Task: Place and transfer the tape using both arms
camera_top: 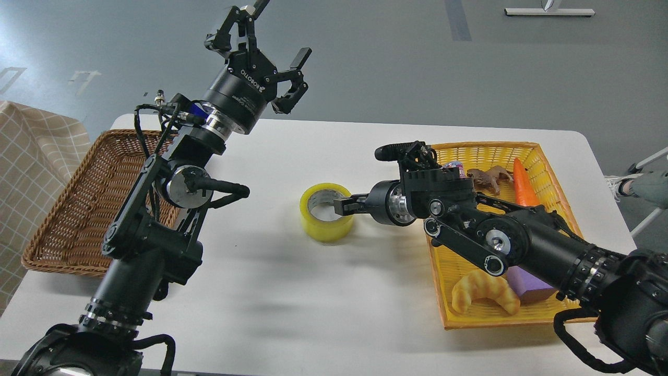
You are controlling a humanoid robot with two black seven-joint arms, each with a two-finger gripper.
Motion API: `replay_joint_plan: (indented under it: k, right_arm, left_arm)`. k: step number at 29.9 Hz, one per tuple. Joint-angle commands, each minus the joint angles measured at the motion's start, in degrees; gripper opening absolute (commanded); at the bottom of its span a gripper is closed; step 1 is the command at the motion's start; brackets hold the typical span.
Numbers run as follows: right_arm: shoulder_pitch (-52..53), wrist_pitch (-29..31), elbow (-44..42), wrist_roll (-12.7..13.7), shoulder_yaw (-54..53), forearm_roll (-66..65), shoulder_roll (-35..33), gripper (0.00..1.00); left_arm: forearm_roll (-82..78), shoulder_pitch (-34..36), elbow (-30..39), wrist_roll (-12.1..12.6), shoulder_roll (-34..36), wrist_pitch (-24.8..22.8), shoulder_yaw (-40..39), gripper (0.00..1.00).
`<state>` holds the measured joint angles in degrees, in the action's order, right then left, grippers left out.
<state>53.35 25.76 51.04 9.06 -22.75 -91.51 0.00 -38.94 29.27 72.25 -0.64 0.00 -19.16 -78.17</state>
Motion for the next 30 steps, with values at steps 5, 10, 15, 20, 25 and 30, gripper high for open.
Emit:
replay_joint_plan:
  k: [5, 10, 15, 20, 25, 30]
  right_arm:
    - [-0.62, -4.48, 1.60, -0.01, -4.48, 0.01, 0.00, 0.68]
    - [-0.35, -7.03, 6.52, 0.26, -11.94, 0.01, 0.00, 0.96]
    - [-1.32, -8.36, 14.42, 0.26, -23.27, 0.01, 0.00, 1.00]
    - [-7.99, -8.54, 23.56, 0.26, -32.87, 0.01, 0.00, 1.00]
    - [-18.53, -8.89, 34.03, 0.17, -44.10, 0.10, 0.00, 1.00]
    - [-21.70, -8.54, 34.48, -0.44, -54.49, 10.24, 0.00, 1.00]
  left_arm:
    - [0.00, -0.01, 0.00, 0.11, 0.00, 0.00, -0.05, 0.98]
    - [0.00, -0.01, 0.00, 0.11, 0.00, 0.35, -0.05, 0.98]
    - [0.00, 0.17, 0.18, -0.07, 0.00, 0.35, -0.23, 0.98]
    - [-0.08, -0.09, 0.18, -0.16, 0.00, 0.27, -0.14, 0.98]
    - [-0.17, -0.18, 0.18, -0.33, 0.00, -0.09, -0.05, 0.98]
    - [-0.35, -0.71, 0.26, -0.42, 0.00, -0.17, 0.04, 0.98]
